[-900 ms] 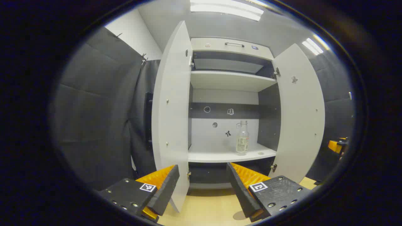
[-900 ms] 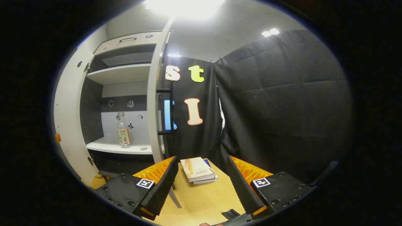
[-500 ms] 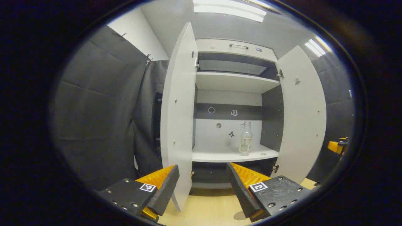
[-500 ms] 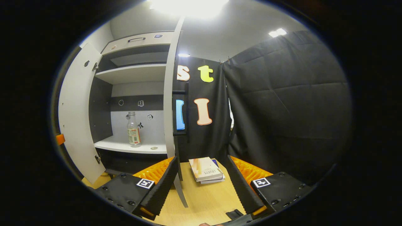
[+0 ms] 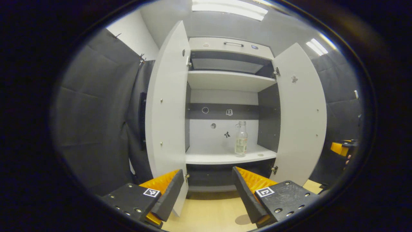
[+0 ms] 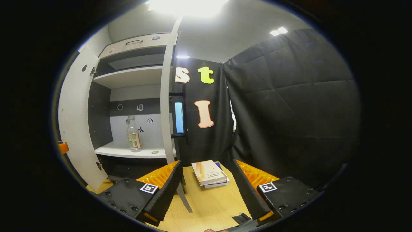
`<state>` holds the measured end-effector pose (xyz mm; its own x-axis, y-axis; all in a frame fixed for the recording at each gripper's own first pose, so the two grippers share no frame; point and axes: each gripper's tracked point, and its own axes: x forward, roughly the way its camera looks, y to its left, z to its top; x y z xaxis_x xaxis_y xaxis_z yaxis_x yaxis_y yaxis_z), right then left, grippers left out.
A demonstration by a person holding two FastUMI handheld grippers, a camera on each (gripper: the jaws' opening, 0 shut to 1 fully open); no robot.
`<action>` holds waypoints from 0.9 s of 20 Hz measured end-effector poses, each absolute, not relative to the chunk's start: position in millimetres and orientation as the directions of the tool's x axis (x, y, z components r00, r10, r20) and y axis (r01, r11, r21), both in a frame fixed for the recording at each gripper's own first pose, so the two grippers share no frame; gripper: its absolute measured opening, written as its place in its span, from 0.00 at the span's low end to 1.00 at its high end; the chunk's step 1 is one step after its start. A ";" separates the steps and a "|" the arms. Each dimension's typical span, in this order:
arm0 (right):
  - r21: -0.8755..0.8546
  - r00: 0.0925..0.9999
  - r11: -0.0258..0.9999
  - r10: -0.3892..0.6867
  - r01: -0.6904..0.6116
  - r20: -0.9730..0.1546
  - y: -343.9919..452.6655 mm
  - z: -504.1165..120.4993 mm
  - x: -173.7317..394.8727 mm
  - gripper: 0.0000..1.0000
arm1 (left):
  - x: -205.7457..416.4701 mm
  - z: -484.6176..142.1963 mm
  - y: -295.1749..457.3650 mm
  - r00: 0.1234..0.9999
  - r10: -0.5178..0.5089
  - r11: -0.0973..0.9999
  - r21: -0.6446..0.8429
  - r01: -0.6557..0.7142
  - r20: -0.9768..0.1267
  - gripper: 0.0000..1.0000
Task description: Grasp the bottle in the cabinet with the left hand and place it on the coaster, then close the right door with the right hand and the left door with the left hand.
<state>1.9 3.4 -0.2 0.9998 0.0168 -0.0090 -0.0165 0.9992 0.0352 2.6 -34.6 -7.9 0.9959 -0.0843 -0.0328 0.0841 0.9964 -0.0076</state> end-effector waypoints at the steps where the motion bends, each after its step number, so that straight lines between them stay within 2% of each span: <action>1: 0.036 1.000 0.999 0.003 -0.003 -0.012 2.1 -0.2 1.0 0.97 | 6.1 -10.3 -37.0 0.994 -0.097 0.995 -0.015 0.096 -0.042 0.89; 3: 0.041 1.000 0.999 -0.027 0.027 -0.017 -0.7 0.6 -1.2 0.98 | 11.1 -15.0 -44.6 0.989 -0.136 0.990 -0.035 0.134 -0.052 0.87; 4: 0.045 0.999 0.998 -0.041 0.041 -0.017 -1.4 2.1 -3.4 0.97 | 14.8 -13.5 -49.0 0.987 -0.157 0.987 -0.032 0.155 -0.045 0.96; 7: 0.037 0.995 0.995 -0.096 0.096 -0.016 -6.0 7.5 -13.5 0.97 | 28.1 -10.1 -58.2 0.981 -0.194 0.981 0.016 0.194 -0.020 0.96; 8: 0.036 0.993 0.992 -0.120 0.121 -0.019 -11.6 4.5 -23.0 0.97 | 32.9 -7.5 -62.1 0.978 -0.210 0.977 0.025 0.210 -0.005 0.92; 9: 0.040 0.990 0.989 -0.143 0.144 -0.018 -15.0 6.1 -27.8 0.97 | 40.3 -5.4 -66.5 0.974 -0.228 0.973 0.028 0.228 0.005 0.96; 10: 0.044 0.985 0.984 -0.172 0.172 -0.020 -19.5 8.9 -30.7 0.92 | 50.0 -2.2 -71.3 0.969 -0.246 0.969 0.021 0.246 0.009 0.92; 12: 0.057 0.976 0.975 -0.216 0.216 -0.022 -27.1 11.8 -36.2 0.92 | 73.7 2.1 -83.8 0.956 -0.293 0.956 -0.015 0.293 0.008 0.91; 13: 0.060 0.972 0.970 -0.236 0.237 -0.018 -31.9 12.3 -39.1 0.97 | 86.0 5.4 -89.5 0.950 -0.313 0.949 -0.034 0.313 0.011 0.91; 14: 0.062 0.967 0.965 -0.256 0.257 -0.014 -38.8 10.7 -40.7 0.97 | 99.4 9.0 -96.2 0.944 -0.329 0.943 -0.049 0.329 0.010 0.91; 15: 0.065 0.962 0.960 -0.273 0.273 -0.011 -44.4 9.8 -40.2 0.92 | 114.1 11.7 -102.1 0.941 -0.339 0.939 -0.057 0.339 0.008 0.92; 16: 0.070 0.958 0.956 -0.286 0.285 -0.008 -49.6 8.4 -38.2 0.92 | 129.8 17.2 -108.4 0.939 -0.345 0.937 -0.058 0.345 0.009 0.92; 17: 0.075 0.955 0.953 -0.295 0.295 -0.001 -55.6 8.2 -34.1 0.92 | 145.7 22.2 -114.6 0.939 -0.344 0.937 -0.054 0.345 0.013 0.96; 18: 0.075 0.953 0.950 -0.303 0.302 0.007 -62.3 9.2 -28.2 0.98 | 162.5 28.2 -120.8 0.939 -0.342 0.938 -0.046 0.343 0.019 0.96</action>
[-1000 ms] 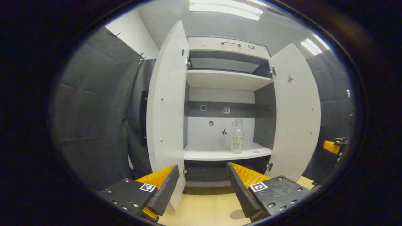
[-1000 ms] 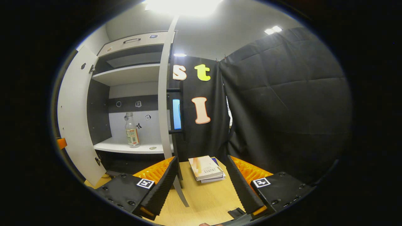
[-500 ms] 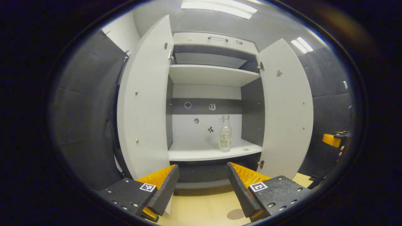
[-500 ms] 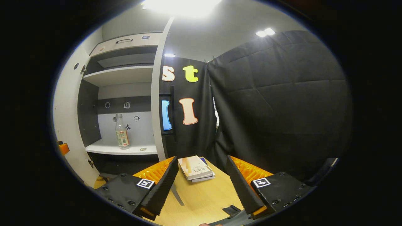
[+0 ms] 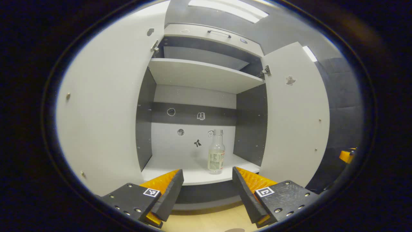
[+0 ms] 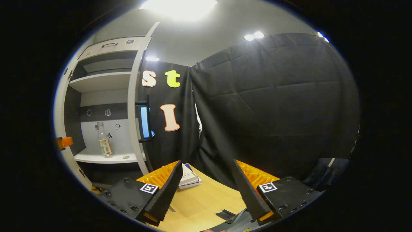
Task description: Grasp the bottle in the cabinet with the left hand and place it on the coaster, then close the right door with the right hand and the left door with the left hand.
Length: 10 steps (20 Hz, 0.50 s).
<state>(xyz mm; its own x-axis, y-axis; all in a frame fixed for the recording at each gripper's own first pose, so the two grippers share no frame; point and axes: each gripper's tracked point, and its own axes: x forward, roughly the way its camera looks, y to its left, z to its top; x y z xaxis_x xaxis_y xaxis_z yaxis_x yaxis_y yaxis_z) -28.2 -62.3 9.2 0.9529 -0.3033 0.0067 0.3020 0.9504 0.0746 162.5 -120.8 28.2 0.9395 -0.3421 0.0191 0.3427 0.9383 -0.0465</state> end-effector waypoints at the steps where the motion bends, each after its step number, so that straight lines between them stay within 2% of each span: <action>1: 0.070 0.951 0.949 -0.310 0.309 0.011 -70.4 8.7 -19.6 0.98 | 179.2 32.9 -127.9 0.940 -0.340 0.940 -0.040 0.340 0.021 0.96; 3: 0.066 0.952 0.950 -0.305 0.304 0.003 -85.1 2.7 -3.5 0.98 | 211.8 39.7 -150.9 0.933 -0.361 0.931 -0.054 0.361 0.011 0.91; 5: 0.051 0.950 0.950 -0.310 0.309 0.022 -101.8 -1.8 13.3 0.98 | 241.5 42.1 -177.3 0.918 -0.397 0.914 -0.091 0.396 0.003 0.91; 6: 0.042 0.951 0.950 -0.309 0.308 0.017 -109.9 -6.7 22.0 0.97 | 257.0 42.6 -185.1 0.921 -0.389 0.918 -0.082 0.388 0.003 0.96; 7: 0.036 0.953 0.952 -0.304 0.303 0.009 -116.6 -11.0 30.4 0.97 | 272.4 42.9 -191.1 0.928 -0.373 0.926 -0.066 0.372 0.001 0.91; 9: 0.022 0.957 0.957 -0.289 0.289 0.008 -128.1 -13.9 48.9 0.98 | 296.3 47.0 -205.9 0.934 -0.357 0.934 -0.030 0.357 0.008 0.91; 10: 0.009 0.958 0.958 -0.286 0.286 0.008 -132.8 -18.1 53.1 0.98 | 307.1 50.4 -213.7 0.935 -0.353 0.936 -0.006 0.353 0.018 0.95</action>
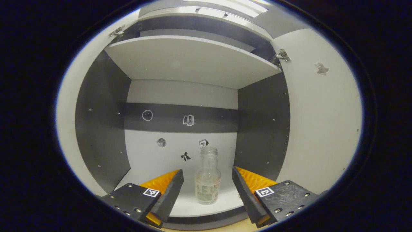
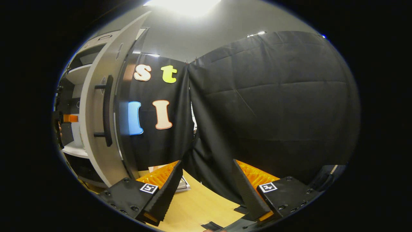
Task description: Grasp the bottle in the cabinet with the left hand and place it on the coaster, then close the right door with the right hand and the left door with the left hand.
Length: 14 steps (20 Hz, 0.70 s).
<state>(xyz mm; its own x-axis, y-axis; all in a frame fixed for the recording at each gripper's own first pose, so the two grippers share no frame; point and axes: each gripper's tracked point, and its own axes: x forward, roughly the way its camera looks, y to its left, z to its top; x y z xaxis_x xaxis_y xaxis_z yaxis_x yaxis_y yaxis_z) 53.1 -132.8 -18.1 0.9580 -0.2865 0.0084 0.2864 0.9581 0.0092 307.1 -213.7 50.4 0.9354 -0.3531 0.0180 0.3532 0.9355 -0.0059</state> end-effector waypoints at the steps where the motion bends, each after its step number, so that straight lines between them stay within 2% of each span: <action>1: -0.003 0.958 0.958 -0.285 0.285 0.003 -137.8 -22.0 58.3 0.98 | 318.1 51.2 -216.4 0.940 -0.341 0.940 0.019 0.341 0.023 0.91; 3: -0.013 0.960 0.960 -0.279 0.279 -0.007 -148.1 -26.0 72.6 0.98 | 338.7 47.5 -223.3 0.949 -0.316 0.948 0.057 0.314 0.021 0.91; 4: -0.010 0.962 0.962 -0.274 0.274 -0.007 -151.6 -26.0 78.7 0.92 | 346.1 46.2 -226.3 0.953 -0.302 0.952 0.066 0.300 0.019 0.91; 7: -0.005 0.963 0.963 -0.269 0.269 -0.010 -163.6 -30.3 93.5 0.92 | 364.9 40.9 -231.7 0.959 -0.284 0.958 0.037 0.283 0.010 0.91; 8: 0.000 0.964 0.964 -0.264 0.264 -0.016 -166.4 -33.4 97.6 0.92 | 371.1 38.1 -232.1 0.961 -0.278 0.960 0.027 0.278 -0.002 0.95; 9: 0.005 0.966 0.966 -0.258 0.258 -0.024 -168.3 -35.3 101.8 0.92 | 374.7 35.2 -234.5 0.959 -0.285 0.958 0.019 0.285 -0.015 0.86; 10: 0.008 0.967 0.968 -0.252 0.252 -0.031 -170.4 -38.2 105.9 0.92 | 373.9 38.0 -229.5 0.966 -0.260 0.965 0.023 0.260 -0.013 0.86; 11: 0.010 0.969 0.970 -0.244 0.244 -0.035 -171.9 -38.9 109.5 0.92 | 381.9 37.0 -219.7 0.979 -0.205 0.978 0.030 0.205 -0.010 0.62; 12: 0.011 0.971 0.972 -0.235 0.236 -0.036 -172.8 -39.6 113.1 0.92 | 382.4 34.2 -217.0 0.981 -0.193 0.981 0.024 0.193 -0.018 0.39; 13: 0.011 0.973 0.974 -0.227 0.228 -0.037 -173.2 -39.2 114.8 0.92 | 379.9 36.0 -220.8 0.980 -0.200 0.980 0.013 0.200 -0.017 0.44; 14: 0.011 0.975 0.976 -0.218 0.219 -0.035 -172.8 -41.0 117.2 0.92 | 376.4 38.2 -223.6 0.977 -0.214 0.977 -0.009 0.214 -0.015 0.44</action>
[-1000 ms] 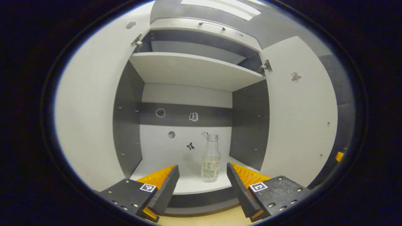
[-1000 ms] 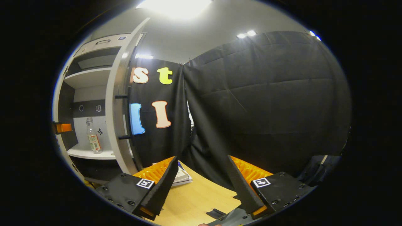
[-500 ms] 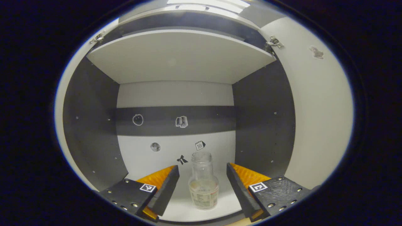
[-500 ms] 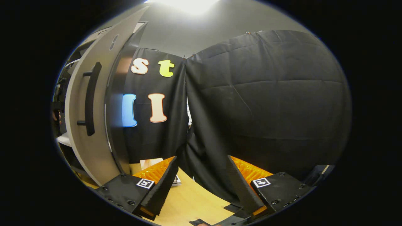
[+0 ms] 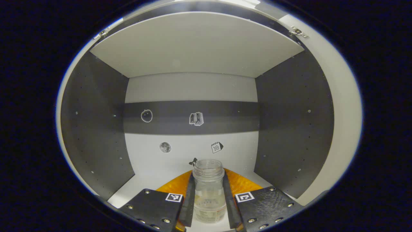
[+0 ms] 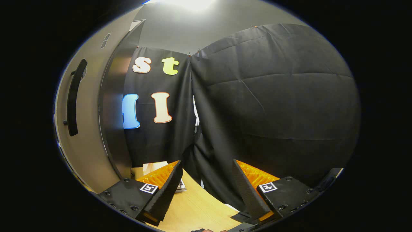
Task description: Grasp the bottle in the cabinet with the left hand and place it on the coaster, then close the right door with the right hand and the left door with the left hand.
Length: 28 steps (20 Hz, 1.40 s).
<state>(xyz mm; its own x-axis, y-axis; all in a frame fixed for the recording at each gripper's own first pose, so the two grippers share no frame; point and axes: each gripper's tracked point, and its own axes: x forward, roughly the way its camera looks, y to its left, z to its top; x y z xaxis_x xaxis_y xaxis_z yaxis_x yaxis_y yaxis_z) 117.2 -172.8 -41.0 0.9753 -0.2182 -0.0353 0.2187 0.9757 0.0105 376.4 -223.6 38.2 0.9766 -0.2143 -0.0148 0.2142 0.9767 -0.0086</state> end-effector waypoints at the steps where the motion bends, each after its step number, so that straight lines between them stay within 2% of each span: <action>1: 0.010 0.977 0.978 -0.209 0.209 -0.034 -171.7 -41.6 119.2 0.92 | 373.2 41.3 -223.2 0.976 -0.218 0.976 -0.024 0.218 -0.008 0.39; 2: 0.011 0.979 0.980 -0.200 0.201 -0.034 -170.8 -41.7 121.1 0.92 | 364.3 45.8 -223.1 0.975 -0.224 0.974 -0.026 0.224 -0.005 0.33; 7: 0.043 0.991 0.990 -0.135 0.135 -0.021 -156.4 -35.2 136.8 0.92 | 300.9 70.4 -221.0 0.962 -0.273 0.962 -0.008 0.273 0.027 0.33; 8: 0.046 0.993 0.992 -0.117 0.117 -0.014 -152.0 -33.3 141.4 0.92 | 285.0 72.4 -219.4 0.958 -0.286 0.958 -0.011 0.286 0.039 0.46; 11: 0.035 0.999 0.998 -0.054 0.054 -0.006 -135.0 -31.5 160.1 0.92 | 229.2 74.1 -210.9 0.943 -0.324 0.946 0.012 0.324 0.074 0.36; 12: 0.028 0.999 0.999 -0.033 0.034 -0.008 -128.6 -33.0 164.3 0.92 | 211.4 69.1 -209.7 0.938 -0.341 0.940 0.021 0.340 0.070 0.39; 13: 0.022 1.000 1.000 -0.018 0.018 -0.010 -123.4 -33.7 168.0 0.92 | 193.3 61.3 -206.2 0.937 -0.343 0.939 0.029 0.342 0.067 0.33; 14: 0.022 1.000 1.000 -0.005 0.006 -0.010 -118.4 -34.0 171.2 0.92 | 178.0 50.9 -199.8 0.940 -0.336 0.942 0.043 0.334 0.062 0.39; 16: 0.062 0.999 0.998 0.030 -0.028 -0.027 -102.0 -38.0 173.7 0.92 | 154.8 22.6 -190.6 0.944 -0.328 0.944 0.049 0.326 0.044 0.39; 17: 0.093 0.998 0.995 0.050 -0.046 -0.044 -92.8 -41.6 173.7 0.98 | 143.1 5.1 -187.9 0.943 -0.331 0.943 0.044 0.329 0.040 0.39; 19: 0.135 0.993 0.989 0.068 -0.056 -0.091 -83.7 -53.7 171.6 0.98 | 126.2 -43.4 -180.5 0.943 -0.333 0.942 0.041 0.333 0.001 0.39; 21: 0.141 0.991 0.989 0.066 -0.048 -0.121 -80.3 -57.2 167.8 0.98 | 113.4 -98.2 -177.2 0.937 -0.341 0.939 0.015 0.343 -0.069 0.42; 22: 0.137 0.990 0.990 0.059 -0.041 -0.132 -81.0 -58.2 165.6 0.98 | 106.5 -119.0 -179.1 0.931 -0.355 0.934 0.000 0.356 -0.091 0.39; 28: 0.085 0.989 0.996 0.026 -0.014 -0.144 -85.4 -51.2 152.3 0.98 | 81.7 -207.6 -207.3 0.894 -0.417 0.909 -0.076 0.410 -0.165 0.40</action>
